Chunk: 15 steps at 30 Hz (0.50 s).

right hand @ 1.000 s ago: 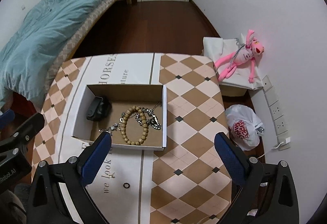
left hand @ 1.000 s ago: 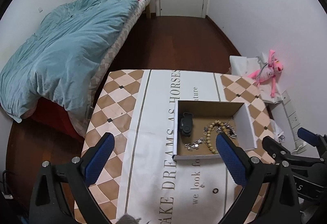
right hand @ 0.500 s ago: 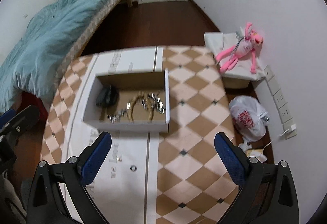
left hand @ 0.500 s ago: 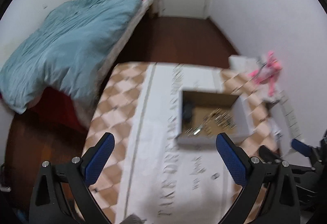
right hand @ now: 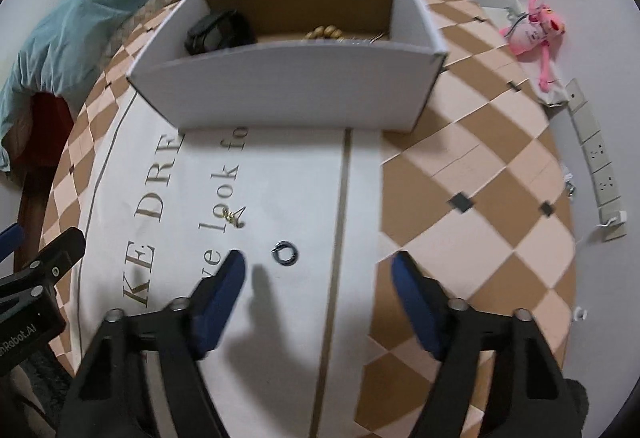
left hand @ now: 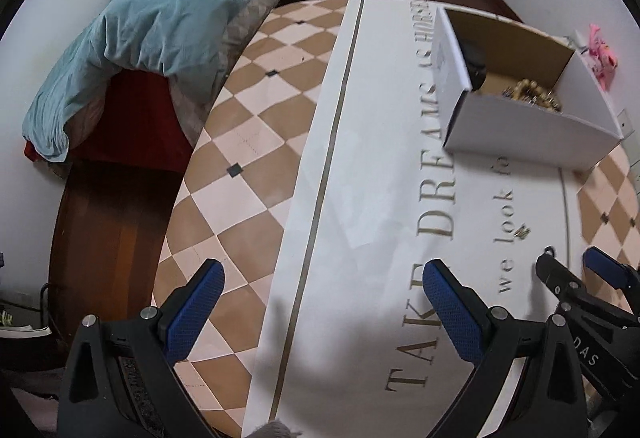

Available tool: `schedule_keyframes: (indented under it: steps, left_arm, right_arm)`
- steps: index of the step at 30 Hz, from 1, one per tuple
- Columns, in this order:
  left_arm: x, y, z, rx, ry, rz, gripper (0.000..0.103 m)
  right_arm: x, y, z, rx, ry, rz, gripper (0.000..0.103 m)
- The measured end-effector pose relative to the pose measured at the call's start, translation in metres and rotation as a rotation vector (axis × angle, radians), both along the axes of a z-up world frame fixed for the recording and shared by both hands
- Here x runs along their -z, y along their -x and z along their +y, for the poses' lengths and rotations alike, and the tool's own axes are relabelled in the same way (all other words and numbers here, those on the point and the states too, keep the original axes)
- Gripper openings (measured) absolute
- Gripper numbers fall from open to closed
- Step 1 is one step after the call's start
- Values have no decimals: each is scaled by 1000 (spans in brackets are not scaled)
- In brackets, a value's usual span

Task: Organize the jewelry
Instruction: 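Grasp a silver charm with the left gripper while the right gripper grasps a black ring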

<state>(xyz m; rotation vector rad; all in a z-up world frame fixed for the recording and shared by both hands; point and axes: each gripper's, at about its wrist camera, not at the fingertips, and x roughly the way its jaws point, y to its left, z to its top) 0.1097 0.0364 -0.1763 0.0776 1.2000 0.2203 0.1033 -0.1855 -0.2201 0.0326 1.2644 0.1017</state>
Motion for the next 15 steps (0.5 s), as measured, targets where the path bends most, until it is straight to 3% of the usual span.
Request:
schedule_keyframes:
  steps: [1, 4, 5, 8, 15]
  left_arm:
    - [2, 0, 1, -2, -1, 3, 102]
    - [6, -1, 0, 1, -3, 13, 102]
    - [7, -1, -2, 2, -1, 15, 102]
    - [6, -4, -10, 18, 15, 14, 102]
    - [8, -14, -50, 122, 103, 1, 101]
  right_arm:
    - [2, 1, 2, -5, 8, -5, 66]
    - [0, 3, 8, -25, 66, -54, 38]
    - [0, 5, 9, -34, 70, -65, 14]
    - [-3, 5, 3, -27, 44, -57, 13]
    - [-19, 11, -58, 126, -41, -58, 13]
